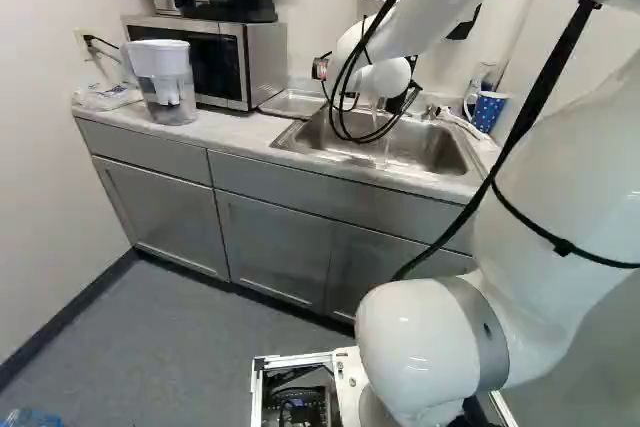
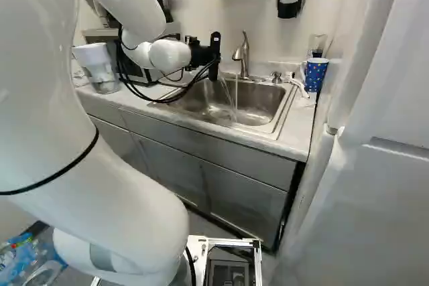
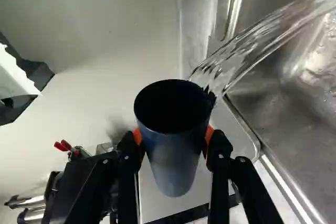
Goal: Rinse the cup and place it in the tray
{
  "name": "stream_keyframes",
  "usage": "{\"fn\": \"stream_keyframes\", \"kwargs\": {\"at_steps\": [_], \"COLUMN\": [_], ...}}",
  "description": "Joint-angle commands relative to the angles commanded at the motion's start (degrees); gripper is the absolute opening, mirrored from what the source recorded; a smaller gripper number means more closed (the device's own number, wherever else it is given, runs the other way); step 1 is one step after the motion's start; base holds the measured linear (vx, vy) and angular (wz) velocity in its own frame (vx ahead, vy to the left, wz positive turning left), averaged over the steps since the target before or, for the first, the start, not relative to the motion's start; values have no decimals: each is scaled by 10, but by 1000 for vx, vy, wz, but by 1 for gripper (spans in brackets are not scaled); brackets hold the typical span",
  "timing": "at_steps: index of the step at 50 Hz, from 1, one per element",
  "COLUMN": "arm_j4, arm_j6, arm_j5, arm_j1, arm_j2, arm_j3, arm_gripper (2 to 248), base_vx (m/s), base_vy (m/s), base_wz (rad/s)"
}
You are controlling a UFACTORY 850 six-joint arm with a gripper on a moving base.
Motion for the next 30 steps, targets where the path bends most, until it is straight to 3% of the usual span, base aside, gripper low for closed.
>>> {"fn": "stream_keyframes", "kwargs": {"at_steps": [30], "arm_j4": [0], "arm_j6": [175], "arm_j5": [0], "arm_j1": [0], "arm_j2": [0], "arm_j3": [0], "arm_gripper": [125], "base_vx": [0], "base_vy": [0], "base_wz": [0]}}
